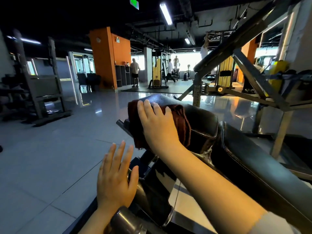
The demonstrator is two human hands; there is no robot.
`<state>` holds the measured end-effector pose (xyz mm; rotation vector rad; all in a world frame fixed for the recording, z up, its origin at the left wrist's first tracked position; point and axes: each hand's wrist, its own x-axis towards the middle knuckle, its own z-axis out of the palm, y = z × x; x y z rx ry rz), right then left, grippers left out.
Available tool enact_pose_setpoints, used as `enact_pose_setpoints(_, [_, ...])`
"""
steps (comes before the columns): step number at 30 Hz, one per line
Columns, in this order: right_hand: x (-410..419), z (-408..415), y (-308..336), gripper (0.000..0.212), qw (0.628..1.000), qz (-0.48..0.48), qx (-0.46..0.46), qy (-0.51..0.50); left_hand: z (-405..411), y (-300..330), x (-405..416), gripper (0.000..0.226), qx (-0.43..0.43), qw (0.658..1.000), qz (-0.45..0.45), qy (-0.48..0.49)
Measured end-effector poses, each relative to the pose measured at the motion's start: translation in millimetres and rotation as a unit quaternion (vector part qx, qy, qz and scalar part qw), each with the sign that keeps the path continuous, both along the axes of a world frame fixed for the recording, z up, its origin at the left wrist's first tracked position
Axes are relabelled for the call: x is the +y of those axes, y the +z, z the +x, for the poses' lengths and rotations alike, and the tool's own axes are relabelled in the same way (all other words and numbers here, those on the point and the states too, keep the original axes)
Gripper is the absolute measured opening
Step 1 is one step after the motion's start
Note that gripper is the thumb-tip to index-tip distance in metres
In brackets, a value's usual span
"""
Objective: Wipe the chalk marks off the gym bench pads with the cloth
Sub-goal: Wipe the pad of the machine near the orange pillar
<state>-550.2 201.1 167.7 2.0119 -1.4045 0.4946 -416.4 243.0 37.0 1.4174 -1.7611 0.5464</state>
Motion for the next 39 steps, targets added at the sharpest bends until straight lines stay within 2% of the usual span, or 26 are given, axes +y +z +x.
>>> enact_pose_setpoints(4, [25.3, -65.1, -37.0, 0.082, 0.997, -0.069, 0.003, 0.024, -1.8, 3.1, 1.8, 0.061, 0.011, 1.000, -0.008, -0.005])
enact_pose_setpoints(7, [39.7, -104.6, -62.9, 0.077, 0.992, -0.126, 0.002, 0.030, -2.6, 2.1, 1.3, 0.059, 0.009, 1.000, -0.014, 0.000])
enact_pose_setpoints(12, [25.4, -77.2, -62.3, 0.072, 0.986, -0.157, -0.050, 0.001, -2.4, 1.3, -0.6, 0.061, 0.005, 1.000, -0.020, 0.006])
enact_pose_setpoints(15, [-1.0, -26.8, -33.4, 0.064, 0.991, -0.126, -0.049, -0.009, -0.4, 1.7, -0.3, 0.058, -0.003, 1.000, -0.015, -0.003])
enact_pose_setpoints(17, [-16.8, 12.2, -6.9, 0.057, 0.996, -0.079, -0.042, 0.001, 0.2, 2.1, 0.5, 0.058, -0.045, 0.998, -0.018, -0.027])
enact_pose_setpoints(21, [-39.2, 46.3, 23.1, 0.047, 0.999, -0.010, 0.017, 0.042, 1.0, 3.1, 1.9, 0.063, -0.085, 0.994, -0.038, -0.051])
enact_pose_setpoints(25, [-27.8, 10.1, 3.1, 0.066, 0.999, -0.034, 0.014, 0.014, 2.8, 6.0, 3.5, 0.054, -0.081, 0.995, -0.014, -0.052])
enact_pose_setpoints(29, [-6.9, -35.4, -18.8, 0.056, 0.995, -0.100, -0.019, -0.009, 5.3, 6.7, 4.6, 0.054, -0.111, 0.992, 0.010, -0.062])
enact_pose_setpoints(34, [26.8, -91.2, -37.9, 0.056, 0.992, -0.109, -0.049, -0.027, 11.4, 12.3, 10.1, 0.054, -0.158, 0.980, 0.088, -0.087])
enact_pose_setpoints(36, [43.0, -112.7, -47.4, 0.057, 0.992, -0.099, -0.077, -0.033, 8.1, 19.0, 15.4, 0.061, -0.091, 0.982, 0.127, -0.105])
enact_pose_setpoints(37, [51.0, -121.8, -53.4, 0.058, 0.991, -0.095, -0.090, -0.036, 4.7, 27.9, 21.5, 0.063, -0.002, 0.982, 0.144, -0.122])
enact_pose_setpoints(39, [65.2, -136.5, -66.7, 0.064, 0.989, -0.100, -0.104, -0.038, -3.0, 50.5, 37.1, 0.059, 0.207, 0.940, 0.206, -0.175])
